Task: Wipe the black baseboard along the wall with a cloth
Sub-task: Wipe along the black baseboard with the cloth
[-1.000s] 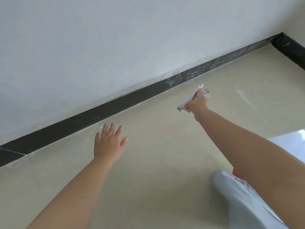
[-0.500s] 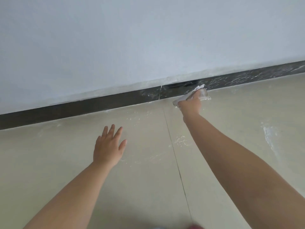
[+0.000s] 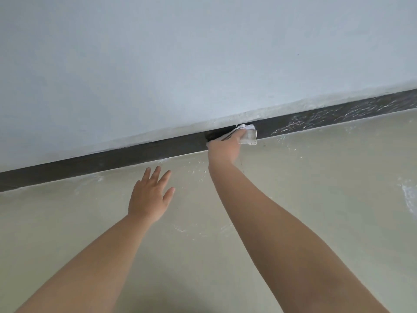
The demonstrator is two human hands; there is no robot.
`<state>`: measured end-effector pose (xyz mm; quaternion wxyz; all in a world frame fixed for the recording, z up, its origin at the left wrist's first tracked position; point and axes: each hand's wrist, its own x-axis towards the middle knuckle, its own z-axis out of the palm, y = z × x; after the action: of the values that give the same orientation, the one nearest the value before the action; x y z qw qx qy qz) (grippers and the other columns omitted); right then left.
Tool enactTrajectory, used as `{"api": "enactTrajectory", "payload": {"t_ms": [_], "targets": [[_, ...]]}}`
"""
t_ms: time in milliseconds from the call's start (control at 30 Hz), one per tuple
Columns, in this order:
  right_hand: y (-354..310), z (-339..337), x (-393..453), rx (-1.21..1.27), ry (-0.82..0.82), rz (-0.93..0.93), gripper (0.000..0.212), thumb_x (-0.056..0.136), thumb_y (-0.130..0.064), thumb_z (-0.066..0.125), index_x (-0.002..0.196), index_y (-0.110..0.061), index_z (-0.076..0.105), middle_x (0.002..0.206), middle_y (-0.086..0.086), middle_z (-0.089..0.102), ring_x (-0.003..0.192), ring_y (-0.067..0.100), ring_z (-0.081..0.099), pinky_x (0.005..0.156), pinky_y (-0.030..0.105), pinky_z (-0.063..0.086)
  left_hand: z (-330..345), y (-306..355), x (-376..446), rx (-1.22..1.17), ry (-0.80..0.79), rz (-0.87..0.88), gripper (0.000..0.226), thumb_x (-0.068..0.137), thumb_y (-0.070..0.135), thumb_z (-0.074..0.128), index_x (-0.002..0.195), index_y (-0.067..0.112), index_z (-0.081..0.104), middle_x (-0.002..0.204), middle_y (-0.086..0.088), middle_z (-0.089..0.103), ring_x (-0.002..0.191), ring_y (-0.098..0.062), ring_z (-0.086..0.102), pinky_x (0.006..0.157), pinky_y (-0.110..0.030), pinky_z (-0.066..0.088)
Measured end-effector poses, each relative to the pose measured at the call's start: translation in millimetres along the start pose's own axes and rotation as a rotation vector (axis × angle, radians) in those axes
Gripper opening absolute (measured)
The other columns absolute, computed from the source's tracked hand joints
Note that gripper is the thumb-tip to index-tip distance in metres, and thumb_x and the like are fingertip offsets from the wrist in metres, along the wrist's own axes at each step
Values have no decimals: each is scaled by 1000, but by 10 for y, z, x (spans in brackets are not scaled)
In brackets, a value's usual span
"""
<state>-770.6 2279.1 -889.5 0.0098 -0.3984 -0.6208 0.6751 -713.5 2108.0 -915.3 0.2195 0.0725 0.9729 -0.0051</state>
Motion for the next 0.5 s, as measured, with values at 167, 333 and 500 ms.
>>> {"api": "enactTrajectory", "payload": {"t_ms": [167, 333, 500], "targets": [[95, 159, 4, -175, -39, 121, 80, 86, 1, 47, 147, -22, -1, 127, 13, 51, 95, 26, 54, 72, 28, 41, 301, -92, 70, 1, -14, 65, 53, 95, 42, 26, 143, 26, 13, 155, -3, 4, 142, -23, 1, 112, -37, 14], [-141, -340, 291, -253, 237, -15, 85, 81, 6, 48, 147, -18, 0, 117, 14, 56, 96, 29, 56, 78, 29, 44, 416, -174, 198, -74, 89, 145, 60, 89, 50, 19, 140, 21, 28, 152, -9, 16, 141, -27, 11, 111, -42, 11], [-154, -38, 101, -228, 203, 9, 75, 86, 1, 43, 146, -27, 8, 102, 4, 54, 83, 20, 52, 76, 24, 47, 466, -198, 140, -170, 134, 166, 77, 76, 53, 4, 136, 19, 37, 149, -12, 24, 139, -31, 18, 112, -45, 11]]}}
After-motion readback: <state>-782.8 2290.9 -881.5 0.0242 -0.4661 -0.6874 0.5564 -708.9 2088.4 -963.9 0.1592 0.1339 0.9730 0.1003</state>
